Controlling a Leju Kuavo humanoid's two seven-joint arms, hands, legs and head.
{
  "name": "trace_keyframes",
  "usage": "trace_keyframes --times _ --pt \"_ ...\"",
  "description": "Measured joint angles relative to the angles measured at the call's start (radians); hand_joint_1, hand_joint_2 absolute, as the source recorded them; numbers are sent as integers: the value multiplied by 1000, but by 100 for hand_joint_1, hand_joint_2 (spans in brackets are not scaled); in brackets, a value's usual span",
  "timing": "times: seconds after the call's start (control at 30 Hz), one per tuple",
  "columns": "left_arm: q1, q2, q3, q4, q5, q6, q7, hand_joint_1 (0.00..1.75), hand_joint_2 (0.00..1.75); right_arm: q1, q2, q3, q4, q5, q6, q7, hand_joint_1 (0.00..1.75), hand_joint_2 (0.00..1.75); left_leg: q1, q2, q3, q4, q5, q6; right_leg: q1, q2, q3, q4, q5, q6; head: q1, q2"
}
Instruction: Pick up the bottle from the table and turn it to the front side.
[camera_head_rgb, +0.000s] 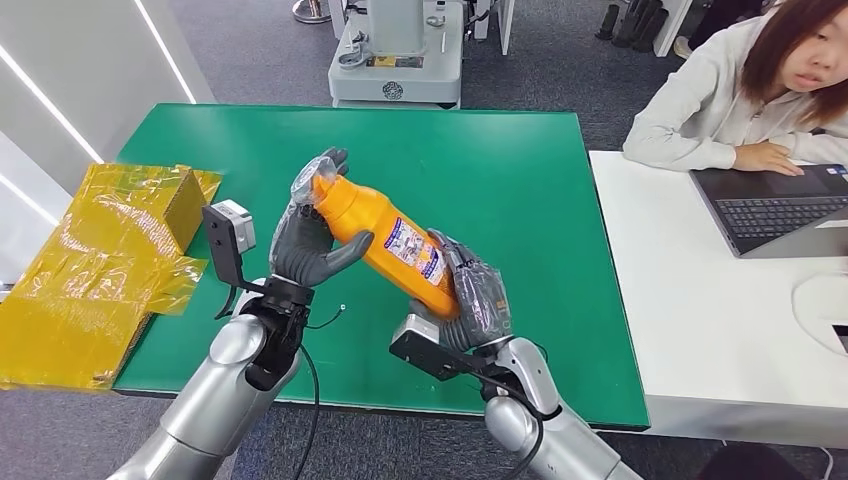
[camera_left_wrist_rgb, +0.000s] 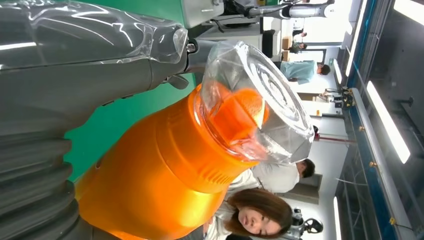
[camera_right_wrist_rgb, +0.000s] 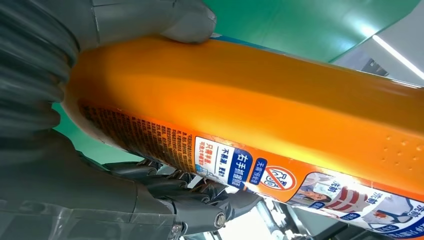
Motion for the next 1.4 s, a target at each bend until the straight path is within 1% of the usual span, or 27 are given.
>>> trace_keyframes --times 0.07,0.13,0.27,0.37,0.57,0.73,0.77,0.8,0.87,0.9,0.93,1.2,1.4 --pt "-4 -4 0 9 -5 10 -5 0 175 0 4 1 4 -9 -3 0 175 175 0 0 0 0 0 0 0 0 0 0 0 0 0 0" --pt "-5 -7 0 15 -11 21 -13 3 175 2 7 0 8 -27 -13 -1 175 175 0 0 0 0 0 0 0 0 0 0 0 0 0 0" --pt "-5 -8 0 20 12 32 -13 175 175 16 8 -17 10 -74 -41 -11 175 175 0 0 -1 0 0 0 0 0 0 0 0 0 0 0" --pt "-5 -8 0 21 63 22 0 175 175 28 8 -34 8 -93 -55 -20 175 175 0 0 -1 0 0 0 0 0 -1 0 0 0 0 0" --pt "10 -4 0 22 251 -69 83 175 175 58 2 -80 -14 -107 -81 -23 175 175 0 0 -1 0 0 0 0 0 -1 0 0 0 0 0" --pt "14 -1 -1 23 299 -100 103 175 175 81 -3 -117 -38 -84 -86 -13 175 175 0 0 -1 0 0 0 0 0 -1 0 0 0 0 0" --pt "14 -2 -2 23 300 -101 105 165 175 86 -4 -123 -43 -77 -86 -11 175 175 0 0 -1 0 0 0 0 0 -1 0 0 0 0 0" --pt "13 -2 -3 23 301 -101 107 125 175 90 -5 -129 -48 -70 -86 -9 175 175 0 0 -1 0 0 0 0 0 -1 0 0 0 0 0" --pt "12 -4 -6 23 299 -101 109 38 175 97 -6 -138 -55 -62 -85 -6 175 175 0 1 -1 0 0 0 0 1 -1 0 0 0 0 0" --pt "12 -5 -8 23 292 -100 108 3 175 99 -6 -141 -57 -61 -84 -4 175 175 0 1 -1 0 0 0 0 1 -1 0 0 0 0 0" --pt "11 -6 -11 23 278 -96 102 0 175 101 -6 -144 -59 -61 -80 -3 175 175 0 1 -1 0 0 0 0 1 -1 0 0 0 0 0" --pt "-9 -4 -28 23 68 -6 38 0 175 109 -8 -147 -84 -50 -55 0 175 175 0 1 -1 0 0 0 0 1 -1 0 0 0 0 0" --pt "-19 -2 -29 23 10 18 19 0 175 109 -12 -145 -105 -49 -38 -3 175 175 0 1 -1 0 0 0 0 1 -1 0 0 0 0 0"
